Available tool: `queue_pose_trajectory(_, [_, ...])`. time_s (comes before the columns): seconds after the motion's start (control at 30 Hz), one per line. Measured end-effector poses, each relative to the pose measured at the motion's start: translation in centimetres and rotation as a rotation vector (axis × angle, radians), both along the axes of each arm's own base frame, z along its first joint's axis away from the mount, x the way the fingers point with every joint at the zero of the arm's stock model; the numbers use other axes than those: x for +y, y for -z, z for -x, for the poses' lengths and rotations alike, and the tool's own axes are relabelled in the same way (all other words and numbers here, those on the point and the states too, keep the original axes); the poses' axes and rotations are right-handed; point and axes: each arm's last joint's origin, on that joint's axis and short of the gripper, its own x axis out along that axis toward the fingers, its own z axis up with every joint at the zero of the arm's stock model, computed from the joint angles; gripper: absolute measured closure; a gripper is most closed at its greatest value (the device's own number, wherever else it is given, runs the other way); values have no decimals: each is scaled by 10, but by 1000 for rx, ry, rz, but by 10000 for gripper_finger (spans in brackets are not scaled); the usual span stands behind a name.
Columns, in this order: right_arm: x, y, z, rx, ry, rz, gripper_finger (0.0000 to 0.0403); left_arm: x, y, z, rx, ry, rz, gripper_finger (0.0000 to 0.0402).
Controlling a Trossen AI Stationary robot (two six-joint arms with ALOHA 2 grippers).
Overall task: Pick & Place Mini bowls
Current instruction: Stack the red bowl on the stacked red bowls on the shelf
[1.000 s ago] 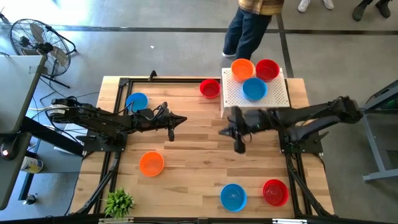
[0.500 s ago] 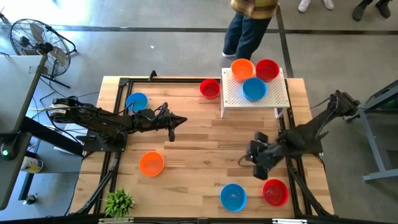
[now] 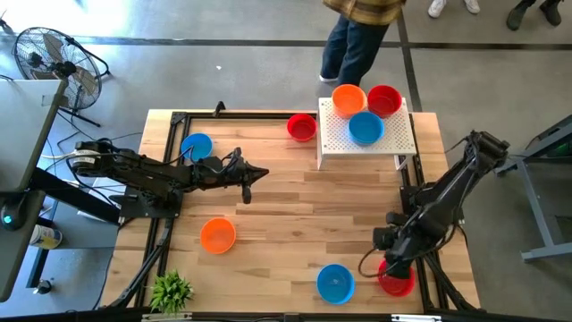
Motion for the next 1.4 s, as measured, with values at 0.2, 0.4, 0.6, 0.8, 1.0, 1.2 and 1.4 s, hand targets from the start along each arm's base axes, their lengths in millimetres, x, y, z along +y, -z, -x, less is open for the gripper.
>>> queue_pose_trajectory(0.2, [11,27,-7,71,-147,14,244,0,0,0,0,0,0,401])
queue_pose_trajectory(0.4, [20,43,-15,105,-243,4,265,0,0,0,2,0,-1,401])
queue_pose_trajectory(0.6, [26,56,-20,114,-318,22,297,0,0,0,2,0,-1,401])
queue_pose_trajectory(0.8, [27,64,-24,151,-334,11,362,0,0,0,2,0,-1,401])
queue_pose_trajectory(1.0, [22,59,-20,179,-280,20,394,0,0,0,1,0,-1,401])
queue_pose_trajectory(1.2, [-11,32,-12,194,-64,112,398,0,0,0,1,-1,-1,401])
queue_pose_trajectory(1.4, [-58,8,-9,140,435,215,399,0,0,0,-1,0,0,401])
